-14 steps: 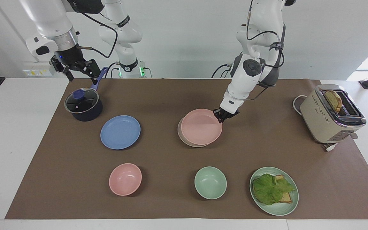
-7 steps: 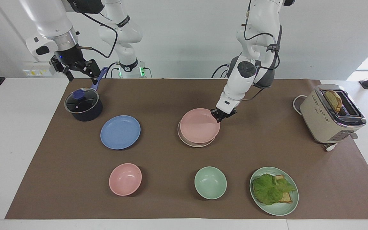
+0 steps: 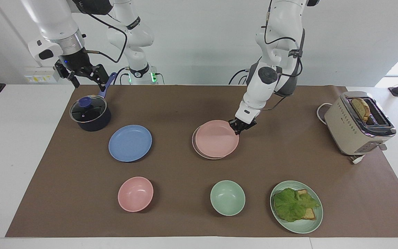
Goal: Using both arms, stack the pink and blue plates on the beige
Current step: 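Carry the pink plate over the beige plate with the left gripper, then lower the pink plate onto the beige plate and open the left gripper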
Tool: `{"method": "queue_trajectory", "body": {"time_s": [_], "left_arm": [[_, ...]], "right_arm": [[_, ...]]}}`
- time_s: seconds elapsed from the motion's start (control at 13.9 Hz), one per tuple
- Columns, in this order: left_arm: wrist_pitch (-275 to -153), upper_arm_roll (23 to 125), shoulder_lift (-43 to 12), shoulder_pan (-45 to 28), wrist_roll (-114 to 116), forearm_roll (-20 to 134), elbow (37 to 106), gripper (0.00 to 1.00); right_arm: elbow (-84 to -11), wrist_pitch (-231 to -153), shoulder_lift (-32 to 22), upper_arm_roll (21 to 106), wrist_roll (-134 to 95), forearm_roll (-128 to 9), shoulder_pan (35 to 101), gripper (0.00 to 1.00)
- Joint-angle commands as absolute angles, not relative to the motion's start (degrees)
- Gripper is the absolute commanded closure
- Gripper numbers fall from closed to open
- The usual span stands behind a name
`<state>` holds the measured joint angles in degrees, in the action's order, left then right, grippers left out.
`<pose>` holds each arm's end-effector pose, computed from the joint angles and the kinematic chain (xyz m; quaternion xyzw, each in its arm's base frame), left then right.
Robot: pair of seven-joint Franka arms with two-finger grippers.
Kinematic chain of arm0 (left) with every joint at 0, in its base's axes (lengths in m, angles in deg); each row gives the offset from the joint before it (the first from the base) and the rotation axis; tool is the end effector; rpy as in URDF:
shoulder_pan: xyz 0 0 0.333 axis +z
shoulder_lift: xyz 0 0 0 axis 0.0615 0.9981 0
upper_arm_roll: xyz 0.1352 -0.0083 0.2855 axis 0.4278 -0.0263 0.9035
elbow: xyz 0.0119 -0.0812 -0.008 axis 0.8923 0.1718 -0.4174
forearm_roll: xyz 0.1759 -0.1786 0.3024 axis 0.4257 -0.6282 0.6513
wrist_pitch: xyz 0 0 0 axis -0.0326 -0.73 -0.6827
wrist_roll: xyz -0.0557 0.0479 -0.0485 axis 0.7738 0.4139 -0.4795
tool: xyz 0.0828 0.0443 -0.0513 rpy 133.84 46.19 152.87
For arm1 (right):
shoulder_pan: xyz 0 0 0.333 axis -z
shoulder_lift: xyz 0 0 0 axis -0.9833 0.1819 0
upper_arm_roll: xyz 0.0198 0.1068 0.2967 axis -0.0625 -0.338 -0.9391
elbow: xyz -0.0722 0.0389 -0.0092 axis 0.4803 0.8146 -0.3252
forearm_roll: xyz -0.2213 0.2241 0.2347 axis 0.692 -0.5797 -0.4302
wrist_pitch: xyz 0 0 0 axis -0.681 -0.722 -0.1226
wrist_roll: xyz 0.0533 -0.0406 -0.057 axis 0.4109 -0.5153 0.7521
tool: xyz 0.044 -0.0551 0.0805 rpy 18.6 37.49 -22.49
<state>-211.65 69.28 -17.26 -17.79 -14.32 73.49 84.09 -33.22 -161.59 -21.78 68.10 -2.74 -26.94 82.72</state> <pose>0.4987 -0.2767 0.3514 0.9942 0.0700 0.0078 0.0815 0.5396 -0.0054 0.6404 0.9964 -0.0821 -0.0080 0.0187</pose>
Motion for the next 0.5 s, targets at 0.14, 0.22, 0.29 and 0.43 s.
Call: {"method": "queue_trajectory", "body": {"time_s": [0.14,0.22,0.29,0.43], "left_arm": [[-214.28,69.71,-16.24,-18.63,-15.68,74.68,84.61,1.0],[-214.36,69.71,-16.24,-18.63,-15.6,74.68,84.61,1.0],[-214.37,69.71,-16.15,-18.45,-15.42,74.68,84.44,1.0],[-214.28,69.71,-16.15,-18.45,-15.33,74.68,84.26,0.99]], "right_arm": [[-33.65,-162.23,-22.12,67.93,-3.6,-26.46,83.21,0.0],[-33.56,-162.23,-22.12,67.84,-3.6,-26.46,83.21,0.0],[-33.65,-162.23,-22.12,67.93,-3.6,-26.54,83.21,0.0],[-33.65,-162.23,-22.12,67.93,-3.6,-26.46,83.12,0.0]]}}
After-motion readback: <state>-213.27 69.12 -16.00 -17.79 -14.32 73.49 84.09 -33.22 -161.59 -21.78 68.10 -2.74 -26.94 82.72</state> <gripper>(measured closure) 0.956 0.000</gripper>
